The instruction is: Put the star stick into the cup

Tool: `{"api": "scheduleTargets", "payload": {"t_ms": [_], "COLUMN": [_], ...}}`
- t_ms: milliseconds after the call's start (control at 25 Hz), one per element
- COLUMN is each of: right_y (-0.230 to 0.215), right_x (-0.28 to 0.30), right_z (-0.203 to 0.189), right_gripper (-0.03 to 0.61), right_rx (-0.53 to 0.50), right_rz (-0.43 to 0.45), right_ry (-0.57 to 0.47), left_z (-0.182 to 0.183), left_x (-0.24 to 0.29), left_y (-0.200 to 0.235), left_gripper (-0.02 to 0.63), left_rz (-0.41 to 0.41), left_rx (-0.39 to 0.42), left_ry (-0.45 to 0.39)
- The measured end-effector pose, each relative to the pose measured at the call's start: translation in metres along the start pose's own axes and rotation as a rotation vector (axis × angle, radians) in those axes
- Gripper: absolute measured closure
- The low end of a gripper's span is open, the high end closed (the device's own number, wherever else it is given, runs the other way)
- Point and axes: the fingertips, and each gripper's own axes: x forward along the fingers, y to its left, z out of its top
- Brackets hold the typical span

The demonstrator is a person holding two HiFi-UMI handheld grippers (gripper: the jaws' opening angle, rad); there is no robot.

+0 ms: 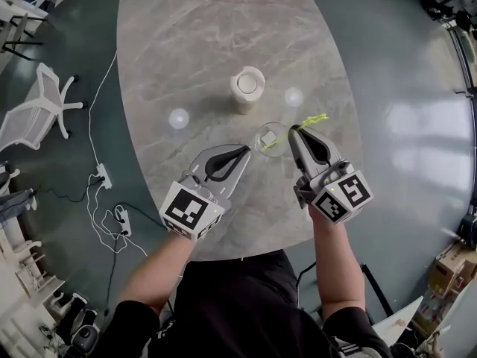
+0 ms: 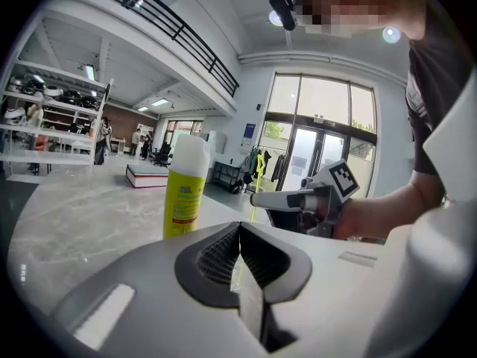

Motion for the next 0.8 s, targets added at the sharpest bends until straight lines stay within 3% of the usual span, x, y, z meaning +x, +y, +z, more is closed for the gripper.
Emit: {"api": "scheduleTargets", "payload": {"t_ms": [280,640,800], "right_y": [0.002,-0.005,-0.006], "right_x": [-0.003,-0.006,-0.012], "right_z": [-0.013,-0.020,-0.021], "right_gripper": [0.539,0.382,0.333], "right_rx": [-0.005,0.045,0.115], "right_rz": [-0.012,-0.049,-0.061], "right_ry": [0.041,0.063,0.067], "left_z": [-0.007,-0.006,0.004], "left_x": [-0.008,-0.023,-0.031], "left_y": [-0.004,-0.008,-0.010], "left_gripper": [0.611,0.611,0.611], "left_rz": [0.000,0.013,0.019], "left_rx": [-0.006,-0.010,-0.011], "left_ry": [0.008,0.006,-0.007]}}
